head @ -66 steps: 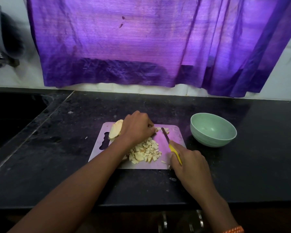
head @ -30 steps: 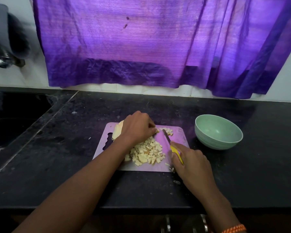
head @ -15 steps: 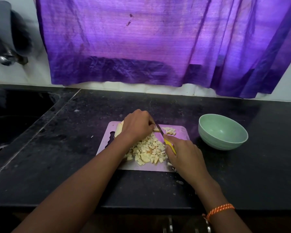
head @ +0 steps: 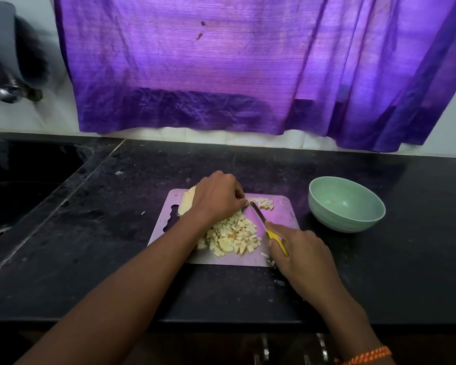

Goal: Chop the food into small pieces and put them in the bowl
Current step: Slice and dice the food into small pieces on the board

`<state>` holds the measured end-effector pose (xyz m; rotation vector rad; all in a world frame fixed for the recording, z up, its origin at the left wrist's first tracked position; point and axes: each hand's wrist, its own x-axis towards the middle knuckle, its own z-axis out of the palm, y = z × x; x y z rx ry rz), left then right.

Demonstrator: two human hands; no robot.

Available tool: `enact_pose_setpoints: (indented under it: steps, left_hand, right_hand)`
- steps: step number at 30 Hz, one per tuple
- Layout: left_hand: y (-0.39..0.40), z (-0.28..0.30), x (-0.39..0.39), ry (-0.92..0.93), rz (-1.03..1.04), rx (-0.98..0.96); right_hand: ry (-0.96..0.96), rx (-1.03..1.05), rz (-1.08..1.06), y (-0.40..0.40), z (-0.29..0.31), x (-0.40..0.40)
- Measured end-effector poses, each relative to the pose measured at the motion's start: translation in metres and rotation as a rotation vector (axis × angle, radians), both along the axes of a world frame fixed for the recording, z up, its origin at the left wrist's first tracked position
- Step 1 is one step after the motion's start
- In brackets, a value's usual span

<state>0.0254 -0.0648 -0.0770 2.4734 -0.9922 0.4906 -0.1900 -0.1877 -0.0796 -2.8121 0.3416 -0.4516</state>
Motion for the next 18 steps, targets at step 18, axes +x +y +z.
enact_pose_setpoints:
  steps: [18]
  left_hand:
    - [0.012,0.006,0.010,0.139,0.043,0.030]
  right_hand:
    - [-0.086,0.007,0.040,-0.001,-0.003,0.031]
